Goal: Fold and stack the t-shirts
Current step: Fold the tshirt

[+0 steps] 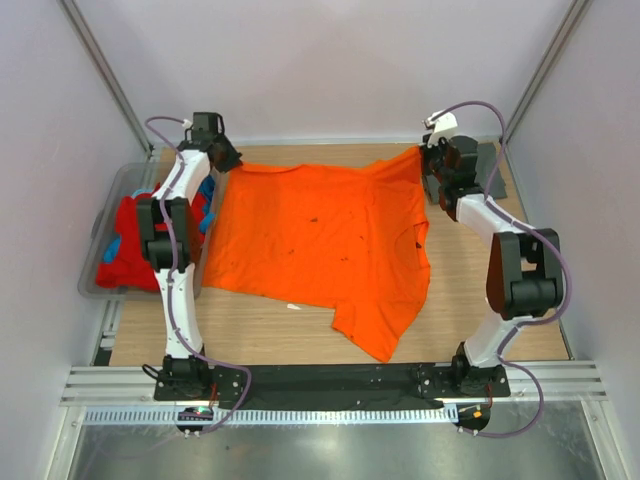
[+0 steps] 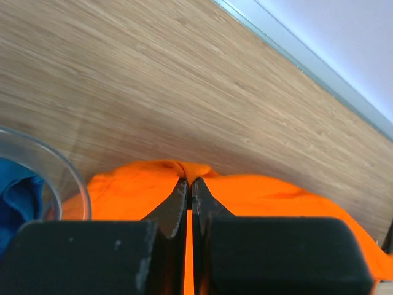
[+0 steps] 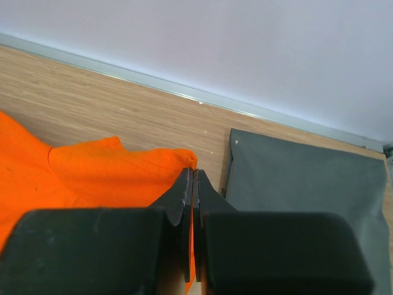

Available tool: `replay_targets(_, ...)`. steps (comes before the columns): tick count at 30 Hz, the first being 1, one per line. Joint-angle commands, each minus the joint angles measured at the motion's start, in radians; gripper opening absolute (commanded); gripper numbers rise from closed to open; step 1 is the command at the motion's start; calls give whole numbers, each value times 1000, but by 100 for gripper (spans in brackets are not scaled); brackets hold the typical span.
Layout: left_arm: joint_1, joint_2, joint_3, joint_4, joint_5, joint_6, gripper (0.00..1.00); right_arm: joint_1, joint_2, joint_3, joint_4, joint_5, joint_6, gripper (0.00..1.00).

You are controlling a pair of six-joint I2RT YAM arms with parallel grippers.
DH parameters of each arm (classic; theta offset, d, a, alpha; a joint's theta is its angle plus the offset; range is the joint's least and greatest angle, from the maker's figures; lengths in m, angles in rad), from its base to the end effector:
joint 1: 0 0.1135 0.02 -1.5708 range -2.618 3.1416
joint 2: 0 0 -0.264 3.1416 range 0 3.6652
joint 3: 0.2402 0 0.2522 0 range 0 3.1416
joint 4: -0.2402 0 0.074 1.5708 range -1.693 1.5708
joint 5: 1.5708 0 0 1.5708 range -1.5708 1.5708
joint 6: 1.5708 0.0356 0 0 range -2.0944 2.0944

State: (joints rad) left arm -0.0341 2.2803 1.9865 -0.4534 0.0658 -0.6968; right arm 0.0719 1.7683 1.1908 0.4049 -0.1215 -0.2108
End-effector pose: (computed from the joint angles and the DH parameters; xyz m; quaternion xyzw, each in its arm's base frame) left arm 0.5238 -0.0202 0.2259 -0.2855 0.8704 -0.1711 0.3629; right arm 0.4161 0.0343 0.2701 -0.1463 0.7509 0.0018 0.6440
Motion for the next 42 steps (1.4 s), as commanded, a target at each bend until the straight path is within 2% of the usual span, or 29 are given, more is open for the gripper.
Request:
replay_targets(1, 13, -51, 109, -147, 54, 94, 0, 6, -108, -66, -46, 51, 40, 1)
replay_targets(10, 17, -47, 156, -330, 129, 145, 0, 34, -293, -210, -191, 157, 180, 1)
replay_targets(17, 17, -70, 150, -422, 65, 198, 0, 54, -394, -281, -308, 272, 297, 1)
replay_targets(28, 17, -62, 195, -524, 11, 235, 0, 68, -477, -315, -509, 329, 470, 1)
replay_targets(35, 16, -53, 198, -544, -4, 253, 0, 104, -532, -395, -541, 299, 613, 1)
replay_targets(42, 13, -39, 192, -547, -38, 270, 0, 201, -567, -549, -457, 381, 752, 1)
